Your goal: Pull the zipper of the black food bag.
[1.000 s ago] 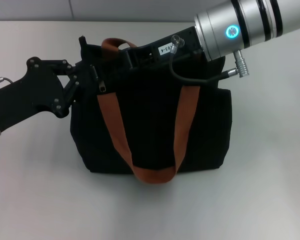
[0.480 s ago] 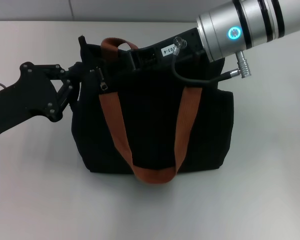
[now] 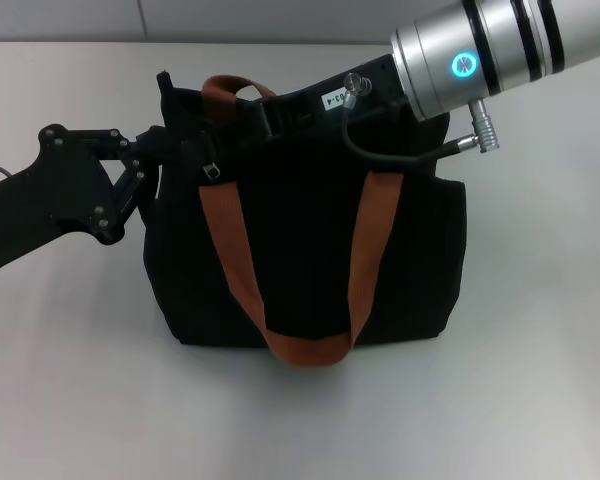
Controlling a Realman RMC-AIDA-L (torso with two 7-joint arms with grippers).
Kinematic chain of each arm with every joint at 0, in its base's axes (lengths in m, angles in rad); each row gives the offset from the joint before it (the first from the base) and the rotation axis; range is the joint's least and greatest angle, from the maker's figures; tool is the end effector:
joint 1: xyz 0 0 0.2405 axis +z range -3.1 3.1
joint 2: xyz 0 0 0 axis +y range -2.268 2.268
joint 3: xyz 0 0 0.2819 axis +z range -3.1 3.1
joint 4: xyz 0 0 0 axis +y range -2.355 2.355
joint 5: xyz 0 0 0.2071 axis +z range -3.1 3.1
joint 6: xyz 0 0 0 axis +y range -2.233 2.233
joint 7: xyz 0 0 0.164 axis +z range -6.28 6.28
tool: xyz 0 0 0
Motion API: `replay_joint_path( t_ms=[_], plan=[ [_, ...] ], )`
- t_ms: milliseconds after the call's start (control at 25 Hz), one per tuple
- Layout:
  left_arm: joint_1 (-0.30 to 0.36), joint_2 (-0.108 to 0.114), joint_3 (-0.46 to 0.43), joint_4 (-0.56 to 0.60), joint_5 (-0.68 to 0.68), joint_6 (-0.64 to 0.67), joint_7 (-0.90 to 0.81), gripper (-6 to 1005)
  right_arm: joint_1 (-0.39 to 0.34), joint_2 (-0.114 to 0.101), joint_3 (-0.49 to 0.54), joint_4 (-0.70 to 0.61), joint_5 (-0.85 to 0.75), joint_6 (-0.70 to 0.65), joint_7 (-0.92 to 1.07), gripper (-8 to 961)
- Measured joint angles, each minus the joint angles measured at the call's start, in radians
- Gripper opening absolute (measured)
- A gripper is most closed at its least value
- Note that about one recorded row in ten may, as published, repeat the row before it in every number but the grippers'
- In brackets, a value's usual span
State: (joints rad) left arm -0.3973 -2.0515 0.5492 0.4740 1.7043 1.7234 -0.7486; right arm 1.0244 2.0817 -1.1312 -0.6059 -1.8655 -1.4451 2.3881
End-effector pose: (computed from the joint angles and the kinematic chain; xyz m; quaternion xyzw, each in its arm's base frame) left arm -0.2926 0.3076 0.0047 -0.8826 -0.0288 -0.3681 0.2910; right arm 0.0720 0.4040 -0.0912 0.8944 -0.4132 -0.1409 0.0970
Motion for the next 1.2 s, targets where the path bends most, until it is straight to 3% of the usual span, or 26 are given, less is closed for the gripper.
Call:
replay_joint_path(
  t_ms=[120,320,1200],
  plan=[
    [0.000,-0.001,0.000,0.001,0.000,0.000,0.000,35,0.002,0.001,-0.001,0.000,-0.013,0.005,0.003,408],
    [-0.001,-0.001,0.000,0.001,0.000,0.001,0.000,35,0.002,0.001,-0.001,0.000,-0.015,0.010,0.004,220],
    [-0.001,-0.005,0.000,0.001,0.000,0.007,0.000,36,0.016,0.006,-0.039,-0.004,-0.009,0.036,0.001,174]
  ],
)
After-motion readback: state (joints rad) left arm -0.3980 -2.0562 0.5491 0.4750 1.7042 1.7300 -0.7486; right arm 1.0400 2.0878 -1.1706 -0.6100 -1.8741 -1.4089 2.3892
